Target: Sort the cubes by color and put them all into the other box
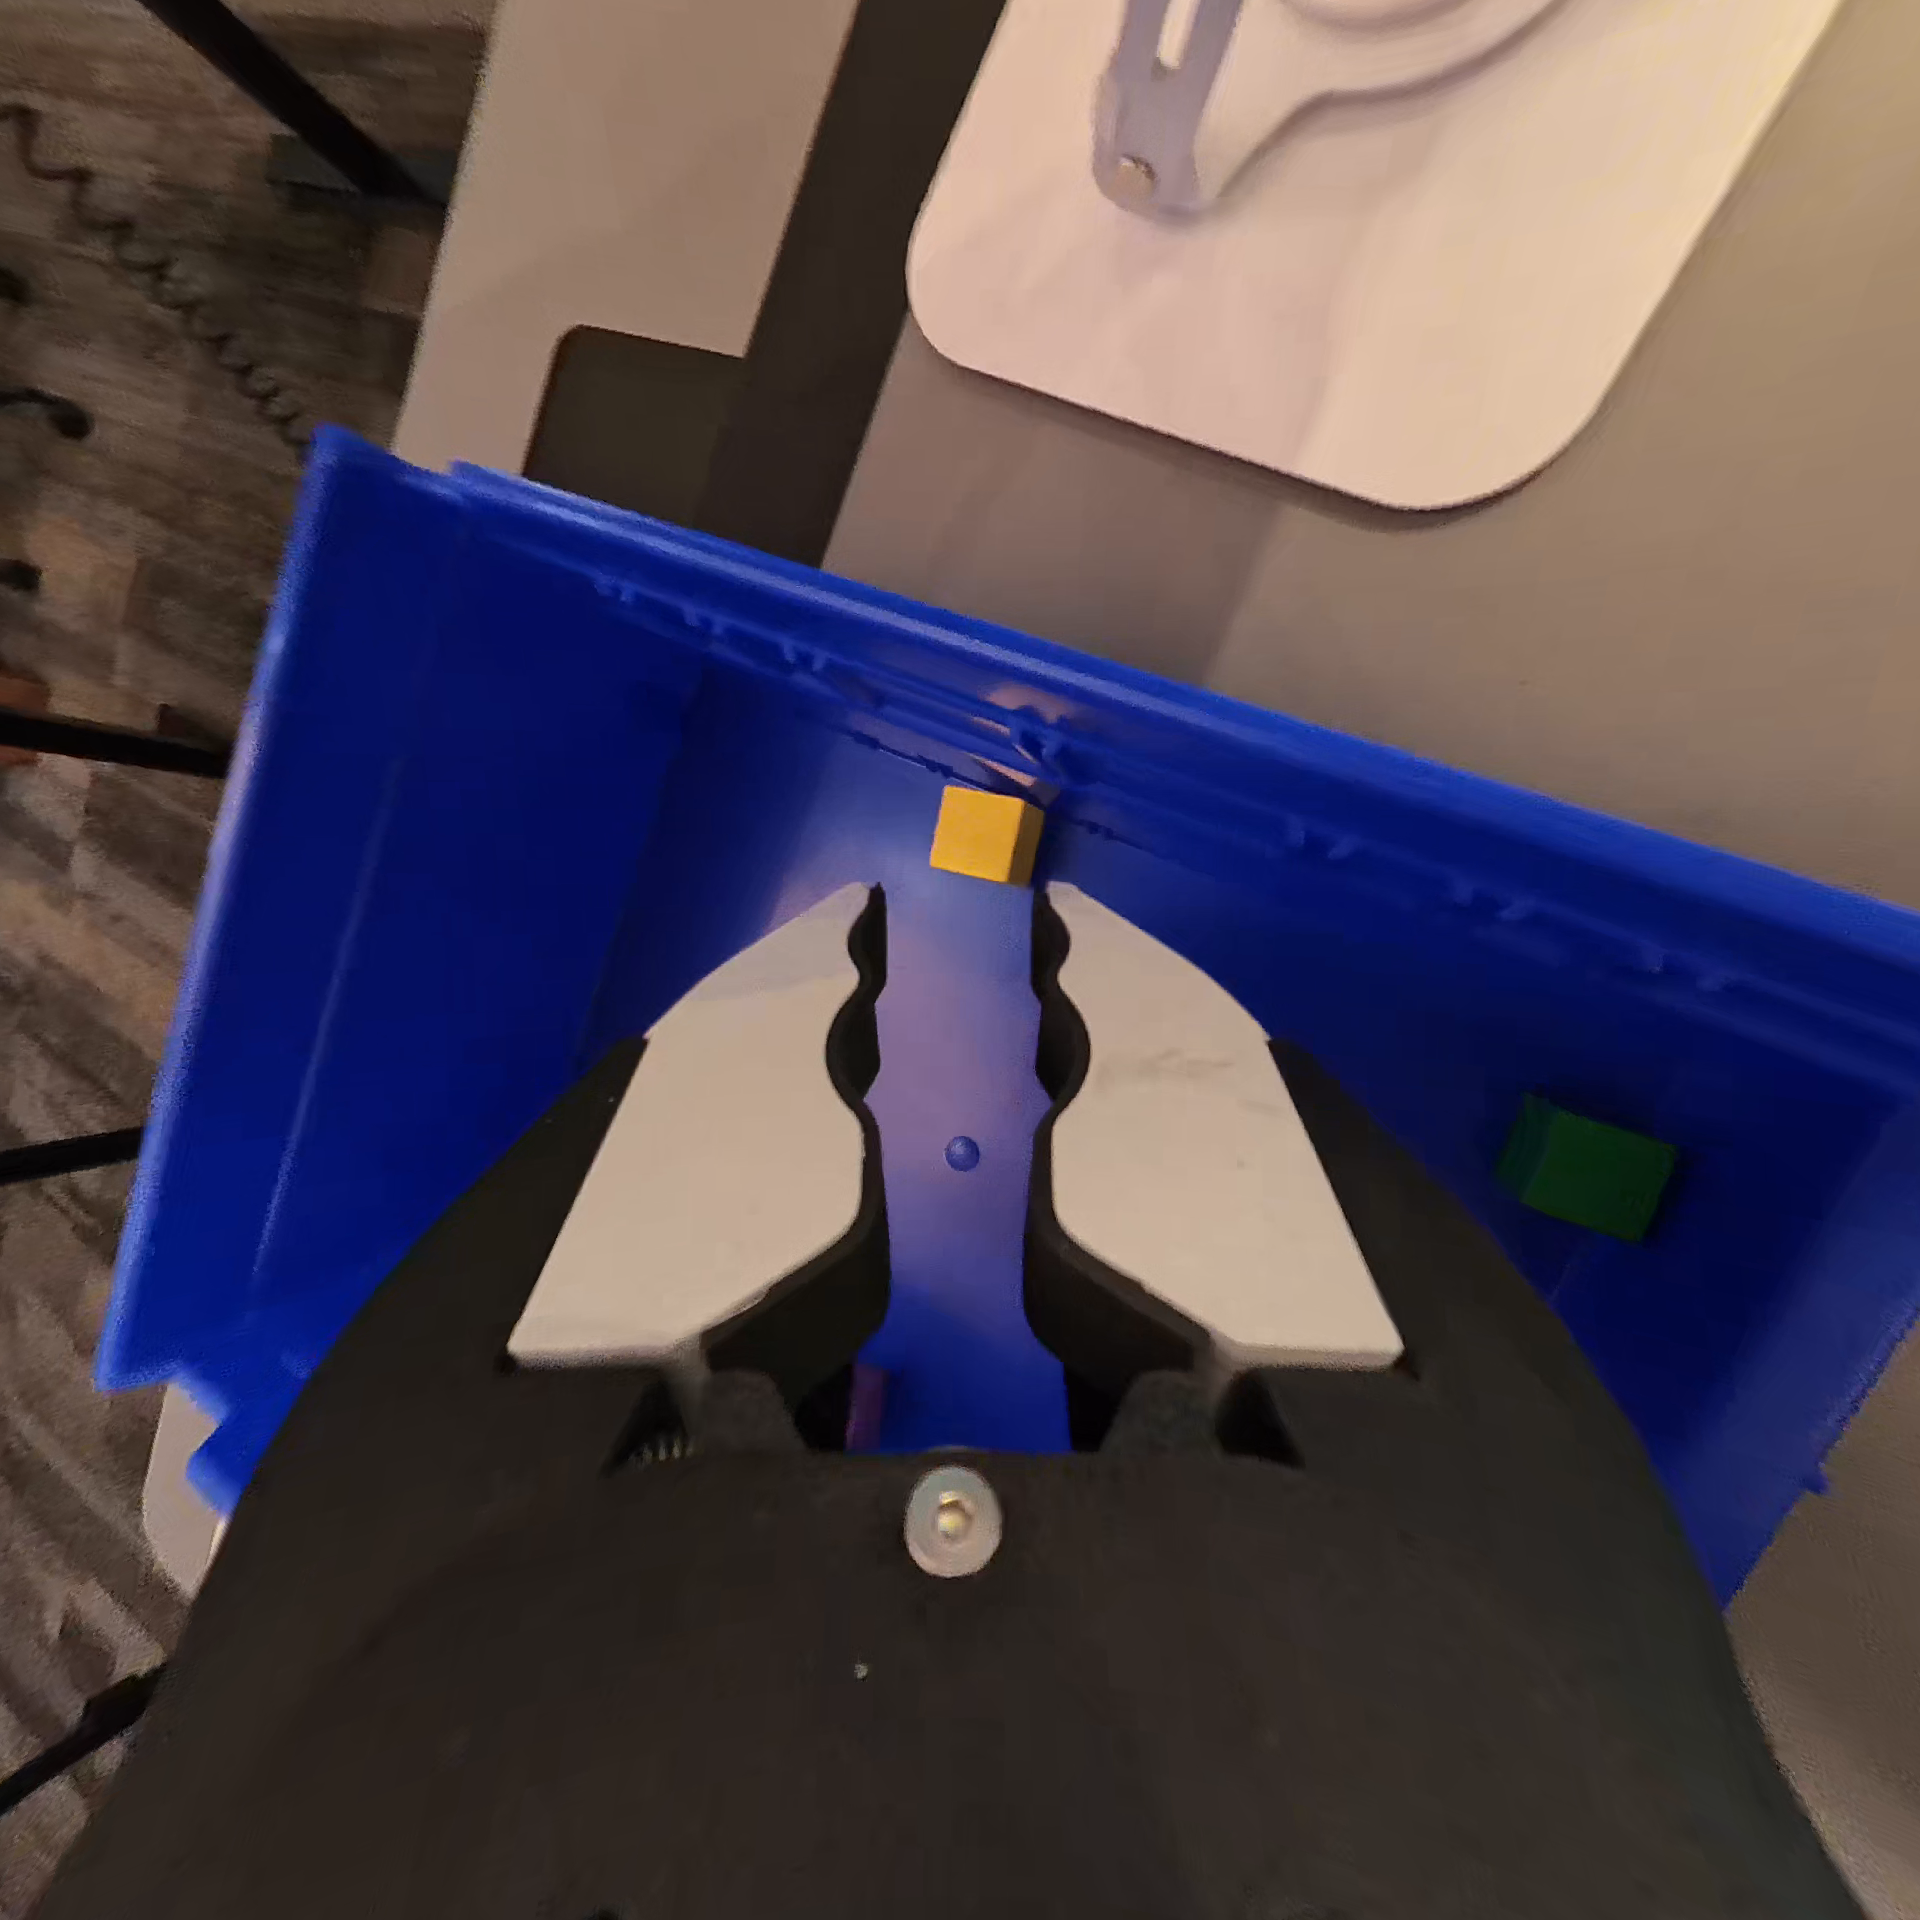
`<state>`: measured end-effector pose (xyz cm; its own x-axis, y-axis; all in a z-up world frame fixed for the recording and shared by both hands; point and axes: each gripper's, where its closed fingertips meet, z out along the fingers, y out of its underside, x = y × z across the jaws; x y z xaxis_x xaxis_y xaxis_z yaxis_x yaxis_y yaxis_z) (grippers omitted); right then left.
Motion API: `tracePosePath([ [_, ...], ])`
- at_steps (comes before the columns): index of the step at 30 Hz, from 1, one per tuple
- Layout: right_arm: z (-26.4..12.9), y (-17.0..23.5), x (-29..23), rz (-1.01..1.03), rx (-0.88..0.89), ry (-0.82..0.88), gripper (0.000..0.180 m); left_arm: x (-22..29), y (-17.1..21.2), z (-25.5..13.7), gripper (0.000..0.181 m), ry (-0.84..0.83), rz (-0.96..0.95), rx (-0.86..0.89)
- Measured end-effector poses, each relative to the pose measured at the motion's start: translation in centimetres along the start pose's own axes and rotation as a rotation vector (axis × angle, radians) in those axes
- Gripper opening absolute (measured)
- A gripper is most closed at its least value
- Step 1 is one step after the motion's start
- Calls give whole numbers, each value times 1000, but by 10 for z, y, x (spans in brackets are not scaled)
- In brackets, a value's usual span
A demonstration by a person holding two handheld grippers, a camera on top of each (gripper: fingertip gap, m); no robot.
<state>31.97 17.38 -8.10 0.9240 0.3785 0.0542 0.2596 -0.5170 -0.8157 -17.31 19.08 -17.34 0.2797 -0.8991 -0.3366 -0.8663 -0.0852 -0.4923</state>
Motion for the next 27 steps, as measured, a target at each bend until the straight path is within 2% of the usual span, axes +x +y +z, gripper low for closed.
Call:
tracePosePath([
  [10,6,3,-3,-25,-19,-10,26,6,20,45,37,130,82,-130],
  [14,8,4,-2,-28,-25,-9,26,10,16,57,40,192,91,-97],
  [17,9,5,-3,-28,-26,-14,26,12,15,62,32,234,79,-97],
  [18,9,5,-4,-30,-26,-14,25,13,16,63,24,240,80,-105],
  [22,5,-1,-7,-58,-11,-9,25,8,15,57,22,203,61,-79],
  [27,-13,-22,-20,-118,68,-17,24,7,15,24,22,146,18,-33],
])
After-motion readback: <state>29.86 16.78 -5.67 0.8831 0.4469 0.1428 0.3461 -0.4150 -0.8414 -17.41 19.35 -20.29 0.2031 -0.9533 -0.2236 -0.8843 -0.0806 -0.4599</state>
